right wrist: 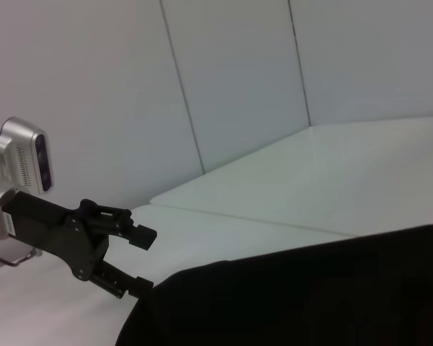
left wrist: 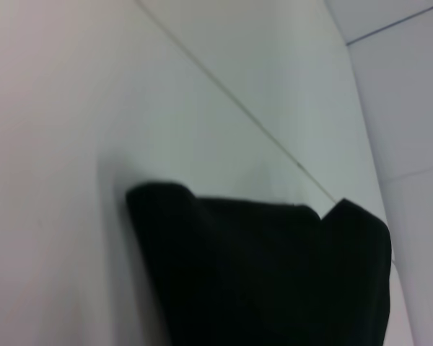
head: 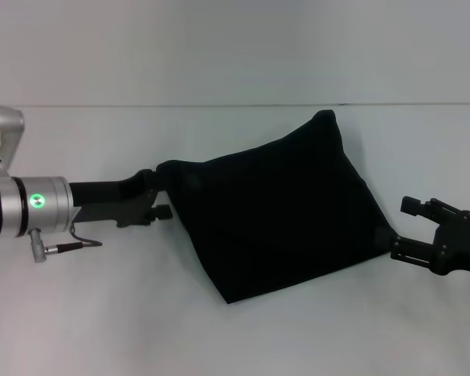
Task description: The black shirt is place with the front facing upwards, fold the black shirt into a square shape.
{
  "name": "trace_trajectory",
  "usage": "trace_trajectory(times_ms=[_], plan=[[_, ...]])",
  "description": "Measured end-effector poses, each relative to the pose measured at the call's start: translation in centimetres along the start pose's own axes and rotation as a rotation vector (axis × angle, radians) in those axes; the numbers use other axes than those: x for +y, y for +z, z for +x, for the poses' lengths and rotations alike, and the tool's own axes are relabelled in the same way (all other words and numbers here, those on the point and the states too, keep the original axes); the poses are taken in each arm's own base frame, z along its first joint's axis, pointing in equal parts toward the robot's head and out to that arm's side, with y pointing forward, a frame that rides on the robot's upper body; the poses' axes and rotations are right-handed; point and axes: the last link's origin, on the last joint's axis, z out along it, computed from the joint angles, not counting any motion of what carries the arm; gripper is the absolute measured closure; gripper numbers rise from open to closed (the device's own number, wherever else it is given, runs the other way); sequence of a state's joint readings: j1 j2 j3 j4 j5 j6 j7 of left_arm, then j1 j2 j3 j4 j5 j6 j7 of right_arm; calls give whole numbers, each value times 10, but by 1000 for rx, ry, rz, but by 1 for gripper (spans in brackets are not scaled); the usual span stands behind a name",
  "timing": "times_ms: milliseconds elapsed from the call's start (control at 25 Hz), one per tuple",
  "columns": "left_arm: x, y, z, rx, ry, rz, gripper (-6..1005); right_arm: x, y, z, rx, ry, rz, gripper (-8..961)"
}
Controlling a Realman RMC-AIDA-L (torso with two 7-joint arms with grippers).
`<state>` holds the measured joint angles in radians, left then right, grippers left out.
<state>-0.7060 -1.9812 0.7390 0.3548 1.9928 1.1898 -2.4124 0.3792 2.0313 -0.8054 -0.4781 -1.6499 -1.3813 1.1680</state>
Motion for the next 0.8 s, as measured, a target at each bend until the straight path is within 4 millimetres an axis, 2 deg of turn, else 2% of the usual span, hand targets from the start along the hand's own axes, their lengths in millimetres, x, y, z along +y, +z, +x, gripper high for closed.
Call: trace_trajectory(times_ms=[240,520,800], plan=[[2,5,-10,-53,-52,-7,48,0,-6,4,2,8,8,37],[4,-6,-10,-99,-66,-24,48,-1,-8,4,-3,-1,20,37],[6,2,-19,-135,-64,-25,48,1,-8,4,-9,-4,9,37]])
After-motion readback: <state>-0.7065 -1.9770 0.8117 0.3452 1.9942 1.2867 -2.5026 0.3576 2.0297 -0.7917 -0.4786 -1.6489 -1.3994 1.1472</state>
